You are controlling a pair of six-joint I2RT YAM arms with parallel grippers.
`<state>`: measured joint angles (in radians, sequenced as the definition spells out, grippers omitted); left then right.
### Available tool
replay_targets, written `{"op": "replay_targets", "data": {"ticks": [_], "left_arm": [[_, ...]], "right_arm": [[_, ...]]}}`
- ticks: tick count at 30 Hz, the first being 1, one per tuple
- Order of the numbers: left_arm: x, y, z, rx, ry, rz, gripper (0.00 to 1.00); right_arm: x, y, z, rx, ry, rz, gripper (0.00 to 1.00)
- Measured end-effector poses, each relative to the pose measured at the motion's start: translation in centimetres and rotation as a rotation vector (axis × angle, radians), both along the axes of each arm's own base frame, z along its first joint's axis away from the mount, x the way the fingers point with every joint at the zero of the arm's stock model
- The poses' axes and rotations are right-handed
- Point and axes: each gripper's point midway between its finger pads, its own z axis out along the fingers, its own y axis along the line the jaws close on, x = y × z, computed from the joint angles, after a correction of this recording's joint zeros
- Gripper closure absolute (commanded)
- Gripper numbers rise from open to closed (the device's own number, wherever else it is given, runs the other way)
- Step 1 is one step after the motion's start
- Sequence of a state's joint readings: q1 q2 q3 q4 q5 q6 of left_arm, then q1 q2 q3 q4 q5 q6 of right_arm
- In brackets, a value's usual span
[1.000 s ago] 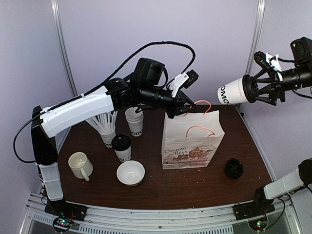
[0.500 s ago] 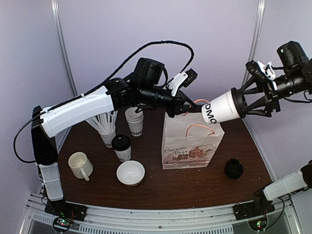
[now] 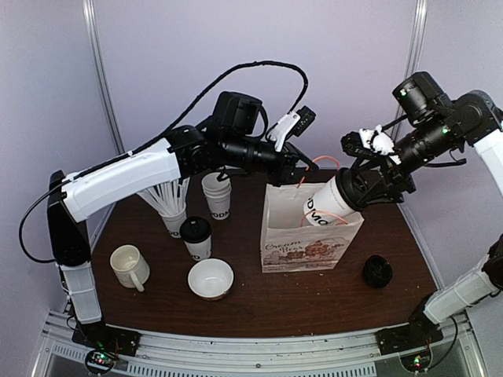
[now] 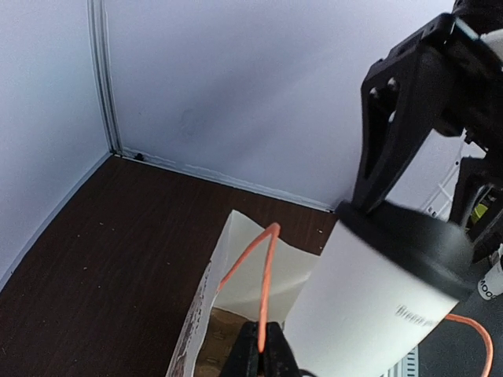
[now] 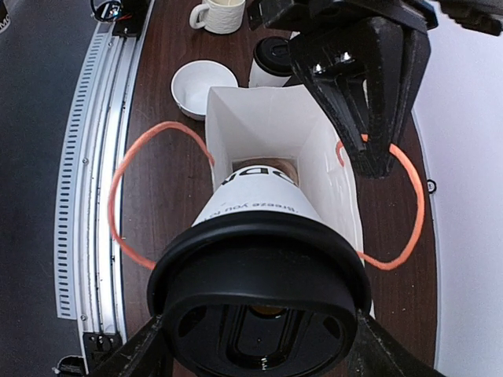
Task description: Pack the takeout coffee
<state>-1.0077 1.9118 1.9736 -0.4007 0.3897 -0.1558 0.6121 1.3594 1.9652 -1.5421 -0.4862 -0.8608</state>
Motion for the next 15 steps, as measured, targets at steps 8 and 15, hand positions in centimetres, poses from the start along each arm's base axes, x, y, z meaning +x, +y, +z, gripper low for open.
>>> {"op": "replay_targets", "data": {"ticks": [8, 15], "left_arm": [[-0.9, 0.8, 1.4, -0.036, 0.026, -0.008, 1.0], [-1.1, 0.9, 1.4, -0.053, 0.055, -0.003, 1.0]], "right_arm": [[2.9, 4.2, -4.6, -0.188, -0.048, -0.002, 0.39], [2.8, 5.7, -8.6, -0.338, -0.107, 0.017, 0.39]]}}
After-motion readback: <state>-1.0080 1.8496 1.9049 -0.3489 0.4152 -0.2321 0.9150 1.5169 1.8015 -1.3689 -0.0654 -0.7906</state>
